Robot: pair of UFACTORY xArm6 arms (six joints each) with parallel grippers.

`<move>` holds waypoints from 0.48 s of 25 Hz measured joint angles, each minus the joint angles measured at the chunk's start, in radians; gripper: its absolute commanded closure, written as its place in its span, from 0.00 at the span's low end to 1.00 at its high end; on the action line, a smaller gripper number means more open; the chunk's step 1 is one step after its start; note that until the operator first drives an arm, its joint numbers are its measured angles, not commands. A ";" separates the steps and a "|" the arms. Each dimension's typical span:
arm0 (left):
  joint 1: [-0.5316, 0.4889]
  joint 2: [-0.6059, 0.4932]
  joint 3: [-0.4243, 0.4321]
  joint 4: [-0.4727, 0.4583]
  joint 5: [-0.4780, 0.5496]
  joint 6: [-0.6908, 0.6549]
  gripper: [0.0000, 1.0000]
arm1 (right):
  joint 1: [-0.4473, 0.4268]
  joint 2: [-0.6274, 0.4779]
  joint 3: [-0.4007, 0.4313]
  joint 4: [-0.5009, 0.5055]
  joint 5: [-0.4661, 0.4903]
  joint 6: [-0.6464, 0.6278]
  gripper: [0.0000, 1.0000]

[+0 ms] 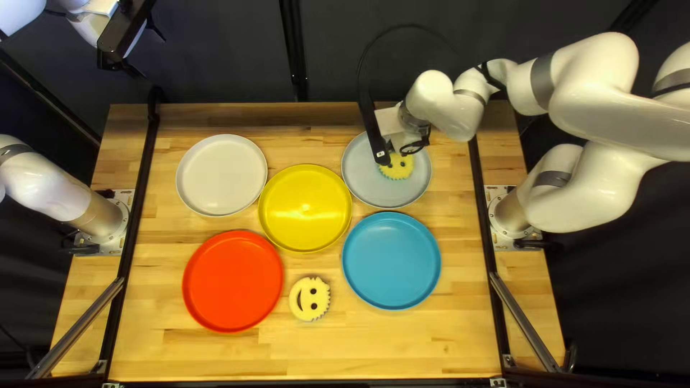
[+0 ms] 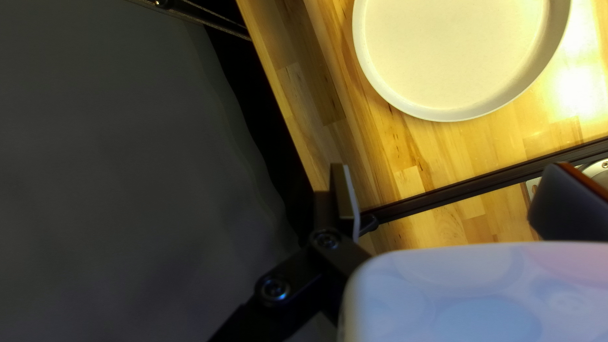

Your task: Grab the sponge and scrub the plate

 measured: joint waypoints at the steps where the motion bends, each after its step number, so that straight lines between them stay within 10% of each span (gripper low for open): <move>1: 0.000 0.000 0.000 0.000 0.000 0.000 0.00 | 0.002 0.000 0.003 -0.006 -0.003 0.006 1.00; 12: 0.000 0.000 0.000 0.000 0.000 0.000 0.00 | -0.109 0.137 -0.122 0.073 -0.035 -0.131 1.00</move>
